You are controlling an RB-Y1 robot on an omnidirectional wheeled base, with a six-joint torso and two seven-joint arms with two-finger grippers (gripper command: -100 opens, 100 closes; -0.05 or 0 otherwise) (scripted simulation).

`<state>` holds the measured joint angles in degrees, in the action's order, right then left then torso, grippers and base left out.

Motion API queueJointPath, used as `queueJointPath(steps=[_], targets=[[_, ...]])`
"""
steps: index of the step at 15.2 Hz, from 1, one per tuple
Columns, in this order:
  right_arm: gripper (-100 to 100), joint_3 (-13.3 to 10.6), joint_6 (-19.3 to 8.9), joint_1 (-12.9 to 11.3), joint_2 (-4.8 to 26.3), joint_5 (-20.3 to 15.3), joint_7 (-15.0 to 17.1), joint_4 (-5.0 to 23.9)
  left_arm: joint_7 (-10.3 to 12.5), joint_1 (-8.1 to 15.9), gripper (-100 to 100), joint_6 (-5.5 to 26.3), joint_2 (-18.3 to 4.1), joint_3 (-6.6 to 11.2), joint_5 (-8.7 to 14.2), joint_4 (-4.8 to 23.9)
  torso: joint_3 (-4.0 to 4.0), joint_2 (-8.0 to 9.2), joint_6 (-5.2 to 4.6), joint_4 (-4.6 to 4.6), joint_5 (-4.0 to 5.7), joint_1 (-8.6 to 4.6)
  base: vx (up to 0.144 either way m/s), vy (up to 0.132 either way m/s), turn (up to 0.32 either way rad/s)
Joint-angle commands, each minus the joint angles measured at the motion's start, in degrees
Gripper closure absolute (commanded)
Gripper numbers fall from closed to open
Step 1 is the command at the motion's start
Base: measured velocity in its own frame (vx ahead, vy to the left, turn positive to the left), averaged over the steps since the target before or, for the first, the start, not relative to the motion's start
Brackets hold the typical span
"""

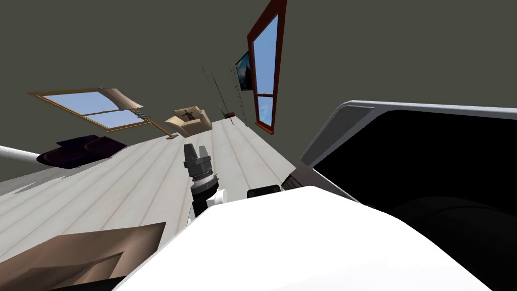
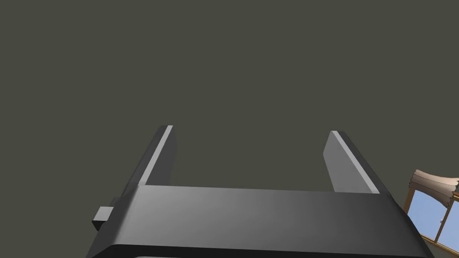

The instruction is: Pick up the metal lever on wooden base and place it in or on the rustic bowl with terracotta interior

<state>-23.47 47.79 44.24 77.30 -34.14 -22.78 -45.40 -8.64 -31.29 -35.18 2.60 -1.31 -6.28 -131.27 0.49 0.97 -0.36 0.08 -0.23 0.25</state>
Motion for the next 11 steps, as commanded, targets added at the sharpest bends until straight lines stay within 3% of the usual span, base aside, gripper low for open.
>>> queueJointPath(steps=[1, 11], targets=[[100, 0.7, 1.3, 1.4, 1.9, 0.9, 0.3, -0.4, 0.0, 0.0, 0, 0.0, 0.0, 0.00, 0.0, 0.0, 0.00, 0.00, 0.00, 0.00, 0.00, 0.00, -0.159, -0.021, -0.152], [100, 3.4, 6.9, 6.1, 9.8, 4.8, 1.2, -0.7, 0.0, 0.0, 0, 0.0, 0.0, 0.00, 0.0, 0.0, 0.19, 0.42, -0.55, -0.04, 0.33, -0.36, -0.143, -0.027, -0.163]])
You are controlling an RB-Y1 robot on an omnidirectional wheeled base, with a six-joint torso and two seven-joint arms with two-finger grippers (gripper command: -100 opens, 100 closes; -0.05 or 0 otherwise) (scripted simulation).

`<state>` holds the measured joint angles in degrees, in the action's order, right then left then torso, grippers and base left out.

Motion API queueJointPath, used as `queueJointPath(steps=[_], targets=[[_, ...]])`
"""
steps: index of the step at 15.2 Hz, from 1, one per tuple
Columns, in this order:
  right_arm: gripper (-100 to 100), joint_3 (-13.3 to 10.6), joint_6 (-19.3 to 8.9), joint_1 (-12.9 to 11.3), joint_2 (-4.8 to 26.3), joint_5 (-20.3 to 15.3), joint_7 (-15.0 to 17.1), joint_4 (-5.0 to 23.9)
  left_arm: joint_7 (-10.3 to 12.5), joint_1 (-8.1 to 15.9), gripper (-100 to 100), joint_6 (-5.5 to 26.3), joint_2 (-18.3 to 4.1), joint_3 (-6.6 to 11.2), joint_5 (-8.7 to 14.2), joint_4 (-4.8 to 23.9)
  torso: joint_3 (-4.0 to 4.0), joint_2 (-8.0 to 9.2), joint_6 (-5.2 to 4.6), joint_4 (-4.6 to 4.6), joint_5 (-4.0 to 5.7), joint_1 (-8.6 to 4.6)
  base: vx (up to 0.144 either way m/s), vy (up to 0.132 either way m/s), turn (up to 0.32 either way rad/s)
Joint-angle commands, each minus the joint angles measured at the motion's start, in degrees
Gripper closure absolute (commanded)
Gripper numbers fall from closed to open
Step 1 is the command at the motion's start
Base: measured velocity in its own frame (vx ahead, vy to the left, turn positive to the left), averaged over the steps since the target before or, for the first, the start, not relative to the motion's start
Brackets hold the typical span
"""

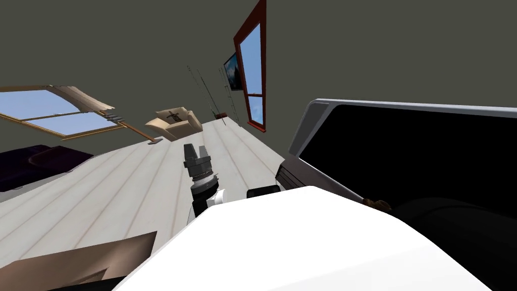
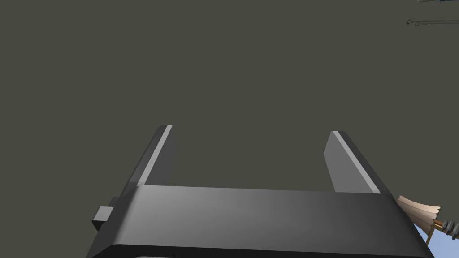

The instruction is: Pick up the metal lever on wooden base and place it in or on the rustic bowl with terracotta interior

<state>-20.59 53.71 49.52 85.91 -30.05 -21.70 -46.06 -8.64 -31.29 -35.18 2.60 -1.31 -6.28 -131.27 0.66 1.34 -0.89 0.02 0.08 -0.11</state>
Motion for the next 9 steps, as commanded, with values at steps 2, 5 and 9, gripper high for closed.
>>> queueJointPath(steps=[2, 5, 9], targets=[[100, 1.0, 1.9, 1.6, 2.3, 1.3, 0.2, 0.0, 0.0, 0.0, 0, 0.0, 0.0, 0.00, 0.0, 0.0, -0.02, -0.02, 0.01, -0.01, -0.02, 0.03, -0.128, -0.025, -0.127], [-100, 0.7, 2.3, 0.8, 1.9, 0.9, 0.1, 0.9, 0.0, 0.0, 0, 0.0, 0.0, 0.00, 0.0, 0.0, -0.09, -0.17, 0.04, -0.03, -0.01, 0.12, -0.075, -0.016, -0.069], [-100, 0.7, 2.3, 0.8, 1.9, 0.9, 0.1, 0.9, 0.0, 0.0, 0, 0.0, 0.0, 0.00, 0.0, 0.0, -0.34, -0.59, 0.09, -0.13, -0.03, 0.21, -0.007, -0.001, -0.002]])
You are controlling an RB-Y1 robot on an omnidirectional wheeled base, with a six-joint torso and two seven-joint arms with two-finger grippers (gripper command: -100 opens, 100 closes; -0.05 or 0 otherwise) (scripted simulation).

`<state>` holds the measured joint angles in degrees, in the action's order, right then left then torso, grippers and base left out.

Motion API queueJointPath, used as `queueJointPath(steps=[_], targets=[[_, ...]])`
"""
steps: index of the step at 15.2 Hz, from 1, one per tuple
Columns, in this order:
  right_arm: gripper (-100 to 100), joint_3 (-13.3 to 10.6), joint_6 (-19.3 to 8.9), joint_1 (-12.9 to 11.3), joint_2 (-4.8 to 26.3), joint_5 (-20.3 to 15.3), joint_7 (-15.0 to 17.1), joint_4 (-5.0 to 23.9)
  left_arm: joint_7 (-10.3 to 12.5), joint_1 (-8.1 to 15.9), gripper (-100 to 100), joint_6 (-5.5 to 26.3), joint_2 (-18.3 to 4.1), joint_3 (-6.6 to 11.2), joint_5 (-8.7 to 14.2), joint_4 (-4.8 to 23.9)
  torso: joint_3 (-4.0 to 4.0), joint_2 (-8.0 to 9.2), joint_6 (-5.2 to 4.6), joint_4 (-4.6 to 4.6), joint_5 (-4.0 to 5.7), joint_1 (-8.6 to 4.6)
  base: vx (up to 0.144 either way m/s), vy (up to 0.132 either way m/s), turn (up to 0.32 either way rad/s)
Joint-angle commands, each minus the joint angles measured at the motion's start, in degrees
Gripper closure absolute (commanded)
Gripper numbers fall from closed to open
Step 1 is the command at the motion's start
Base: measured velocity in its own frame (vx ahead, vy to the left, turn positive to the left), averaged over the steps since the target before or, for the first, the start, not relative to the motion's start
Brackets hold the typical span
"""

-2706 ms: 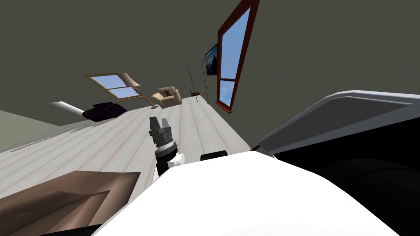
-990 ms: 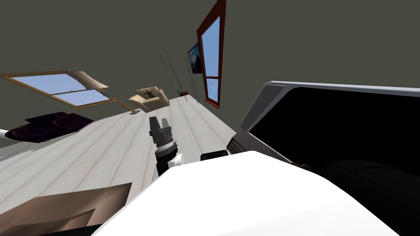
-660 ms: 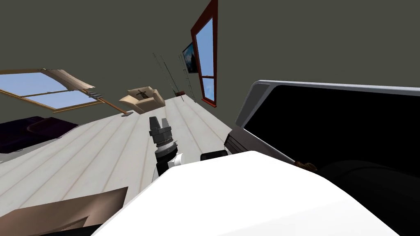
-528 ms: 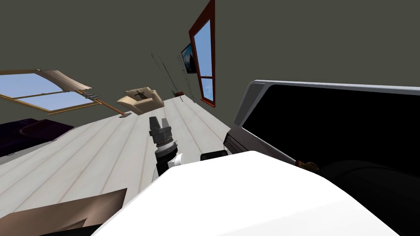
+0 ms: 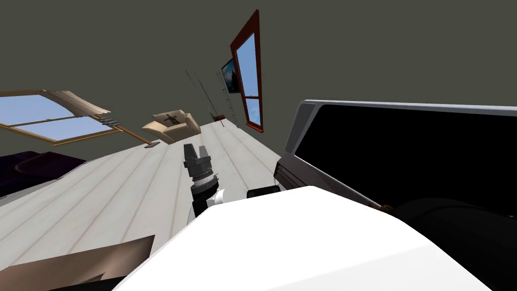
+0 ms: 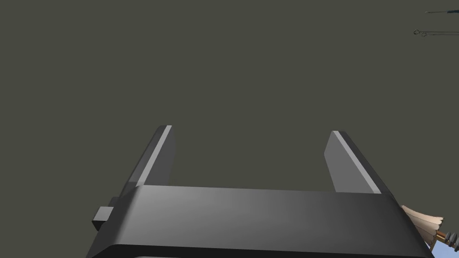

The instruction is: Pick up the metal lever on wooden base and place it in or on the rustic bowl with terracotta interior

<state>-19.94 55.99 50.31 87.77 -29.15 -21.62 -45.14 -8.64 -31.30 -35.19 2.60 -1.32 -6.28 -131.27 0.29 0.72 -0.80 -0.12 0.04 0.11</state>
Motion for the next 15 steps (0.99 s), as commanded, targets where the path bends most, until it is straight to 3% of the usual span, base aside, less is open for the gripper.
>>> queueJointPath(steps=[1, 9, 10, 15], targets=[[-100, 0.4, 1.2, 0.4, 1.8, 0.5, 0.3, 0.0, 0.0, 0.0, 0, 0.0, 0.0, 0.00, 0.0, 0.0, 0.00, 0.00, 0.00, 0.00, 0.00, 0.00, 0.001, 0.005, -0.064], [-100, 2.1, 5.9, 2.0, 8.9, 2.4, 1.4, -0.1, 0.0, 0.0, 0, 0.0, 0.0, 0.00, 0.0, 0.0, -0.09, -0.14, 0.01, -0.04, -0.05, 0.12, 0.012, 0.019, -0.074], [-100, 1.9, 4.7, 2.2, 8.2, 2.4, 1.6, -0.8, 0.0, 0.0, 0, 0.0, 0.0, 0.00, 0.0, 0.0, -0.09, -0.15, 0.02, -0.04, -0.05, 0.12, 0.007, 0.012, -0.021], [-100, 2.1, 4.7, 2.6, 8.5, 2.6, 1.6, -1.1, 0.0, 0.0, 0, 0.0, 0.0, 0.00, 0.0, 0.0, -0.05, -0.08, 0.01, -0.02, 0.00, 0.02, 0.000, 0.000, 0.000]])
